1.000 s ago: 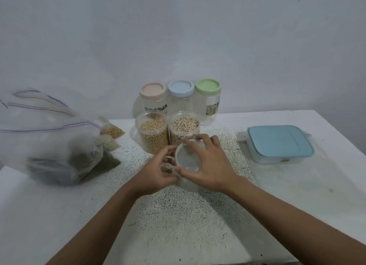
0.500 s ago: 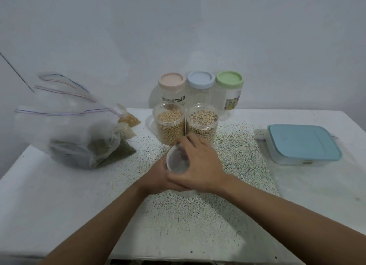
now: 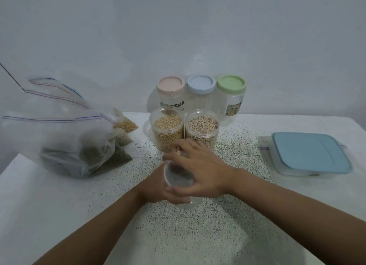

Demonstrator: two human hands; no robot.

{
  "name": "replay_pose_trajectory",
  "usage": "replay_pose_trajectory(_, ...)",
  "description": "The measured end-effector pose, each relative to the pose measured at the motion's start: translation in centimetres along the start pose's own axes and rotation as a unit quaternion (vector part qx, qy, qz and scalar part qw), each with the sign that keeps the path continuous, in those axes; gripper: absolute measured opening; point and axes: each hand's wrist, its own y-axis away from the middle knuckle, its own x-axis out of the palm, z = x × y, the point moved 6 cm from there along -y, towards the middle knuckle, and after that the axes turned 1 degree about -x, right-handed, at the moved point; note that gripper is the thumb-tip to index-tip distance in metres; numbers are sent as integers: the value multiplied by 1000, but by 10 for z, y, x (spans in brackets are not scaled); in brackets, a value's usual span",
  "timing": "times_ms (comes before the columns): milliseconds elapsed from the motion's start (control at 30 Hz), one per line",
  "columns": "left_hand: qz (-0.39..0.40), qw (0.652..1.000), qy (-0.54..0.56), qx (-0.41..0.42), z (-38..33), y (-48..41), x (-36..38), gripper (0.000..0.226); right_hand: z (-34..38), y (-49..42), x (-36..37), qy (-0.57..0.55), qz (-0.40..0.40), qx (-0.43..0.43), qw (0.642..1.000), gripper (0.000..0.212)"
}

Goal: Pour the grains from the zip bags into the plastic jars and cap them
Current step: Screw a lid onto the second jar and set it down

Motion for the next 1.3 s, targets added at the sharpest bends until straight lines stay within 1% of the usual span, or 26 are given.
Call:
replay_pose_trajectory(100,16,997,-5,73,-10,-6,4,82,8,-4,-9,-36,20,-33,999,63)
replay_pose_trajectory(200,21,996,25,83,-4,-6,2,68,22,-12,-24,-101,68,-69,990,39)
replay_pose_trajectory(233,15,996,33,78,-5,-4,1,68,24,-13,-28,-122,63,-65,988,32)
replay_pose_trajectory(267,9,997,35,75,-3,-5,1,67,24,-12,-30,-126,51,-49,989,31)
replay_pose_trajectory(300,0,997,35,70,-4,-4,1,66,22,-11,-28,-103,38,-23,994,38)
replay_pose_trajectory(367,-7,997,29,77,-6,-6,0,69,14,-7,-22,12,18,49,999,59)
replay_pose_trajectory(400,-4,995,29,90,-2,-9,1,69,11,-5,-19,59,14,82,995,65)
replay_pose_trajectory(433,-9,995,37,94,-3,-9,1,70,11,-4,-17,73,12,96,993,66)
replay_pose_trajectory(467,-13,995,30,95,1,-11,2,71,13,-4,-17,57,16,89,994,63)
replay_pose_trajectory(567,-20,995,-25,91,-1,-9,1,75,30,-8,-24,-33,65,-2,997,46)
replay_pose_trajectory(633,3,995,-7,97,-6,-6,4,65,34,-7,-32,-103,83,-15,991,31)
replay_pose_trajectory(667,-1,995,17,97,-4,-6,3,66,34,-7,-35,-113,62,-3,992,33)
replay_pose_trajectory(700,-4,995,39,97,-5,-5,2,68,31,-5,-36,-89,39,25,995,44)
replay_pose_trajectory(767,9,992,66,111,-3,-6,5,60,23,-1,-32,38,38,113,992,70)
replay_pose_trajectory(800,8,992,71,108,0,-7,7,60,20,0,-29,91,55,146,984,75)
replay_pose_trajectory(833,4,992,72,105,-4,-5,7,61,20,0,-26,111,71,158,979,74)
replay_pose_trajectory(867,-7,992,74,101,-2,-6,6,63,23,-1,-26,103,86,146,980,69)
replay_pose_trajectory(967,-10,995,55,87,1,-3,5,69,45,-7,-36,2,126,6,992,37)
replay_pose_trajectory(1000,-24,994,49,98,2,-4,4,71,48,-7,-37,-37,144,-22,989,31)
replay_pose_trajectory(1033,-54,992,28,111,0,-4,1,82,48,-7,-38,-67,151,-27,986,33)
replay_pose_trajectory(1067,-78,991,17,103,2,-5,-3,96,47,-7,-38,-82,145,-14,986,37)
replay_pose_trajectory(1100,-70,992,28,99,6,-6,-2,98,44,-7,-38,-73,126,12,989,44)
replay_pose_trajectory(1133,-55,992,58,100,7,-8,0,86,41,-6,-37,-42,104,46,993,52)
replay_pose_trajectory(1167,-36,993,53,97,5,-8,4,74,35,-5,-34,5,100,93,991,61)
replay_pose_trajectory(1233,-21,994,60,93,1,-5,10,69,29,-1,-27,92,127,170,973,74)
replay_pose_trajectory(1300,-21,992,86,94,1,-6,9,68,30,-2,-25,122,139,160,970,71)
